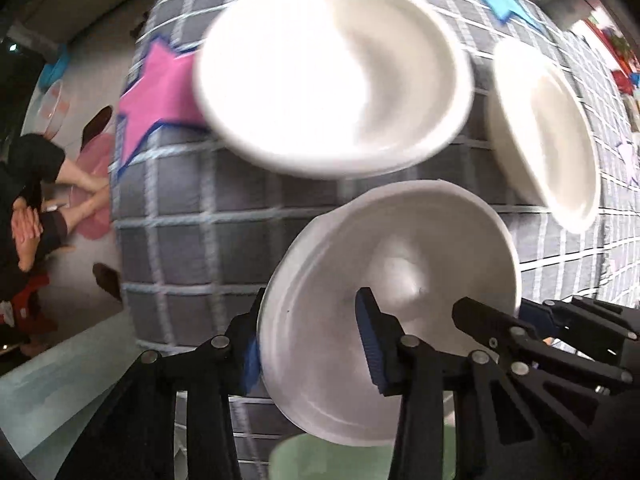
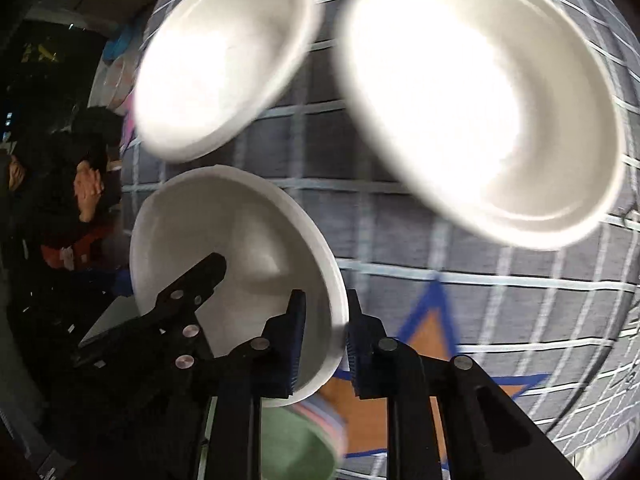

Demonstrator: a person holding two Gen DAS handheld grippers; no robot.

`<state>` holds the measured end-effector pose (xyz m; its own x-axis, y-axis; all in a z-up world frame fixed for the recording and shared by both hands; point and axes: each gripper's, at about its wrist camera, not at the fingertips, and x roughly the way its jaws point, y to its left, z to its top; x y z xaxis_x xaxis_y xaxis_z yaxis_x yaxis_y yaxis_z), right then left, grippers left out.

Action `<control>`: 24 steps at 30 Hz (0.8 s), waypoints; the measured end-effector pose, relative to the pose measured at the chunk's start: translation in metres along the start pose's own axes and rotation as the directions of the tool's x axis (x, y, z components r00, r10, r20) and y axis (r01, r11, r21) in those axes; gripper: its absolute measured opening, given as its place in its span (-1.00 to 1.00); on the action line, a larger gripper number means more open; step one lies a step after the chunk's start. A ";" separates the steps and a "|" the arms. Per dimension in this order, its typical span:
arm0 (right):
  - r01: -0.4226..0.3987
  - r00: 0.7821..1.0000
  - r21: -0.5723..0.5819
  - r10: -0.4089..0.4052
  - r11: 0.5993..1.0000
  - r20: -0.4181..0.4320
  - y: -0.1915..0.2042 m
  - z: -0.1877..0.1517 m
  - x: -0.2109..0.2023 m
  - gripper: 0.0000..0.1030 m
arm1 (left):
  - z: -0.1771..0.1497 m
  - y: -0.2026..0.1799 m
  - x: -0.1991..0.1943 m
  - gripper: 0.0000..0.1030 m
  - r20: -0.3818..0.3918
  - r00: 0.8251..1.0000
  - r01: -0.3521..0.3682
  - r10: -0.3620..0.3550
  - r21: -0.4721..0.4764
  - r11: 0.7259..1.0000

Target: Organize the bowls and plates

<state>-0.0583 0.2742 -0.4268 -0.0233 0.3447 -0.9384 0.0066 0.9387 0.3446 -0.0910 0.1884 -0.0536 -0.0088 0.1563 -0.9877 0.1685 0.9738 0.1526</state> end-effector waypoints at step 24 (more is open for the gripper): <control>0.004 1.000 0.124 -0.004 0.992 0.005 -0.155 -0.050 -0.055 -0.57 | -0.015 -0.188 -0.003 -0.14 -0.057 0.998 0.000 0.011 0.185 0.983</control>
<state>-0.1082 0.1099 -0.4274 -0.0180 0.3405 -0.9401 0.1302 0.9330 0.3355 -0.1376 0.0070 -0.0784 -0.0633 0.1758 -0.9824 0.3476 0.9266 0.1434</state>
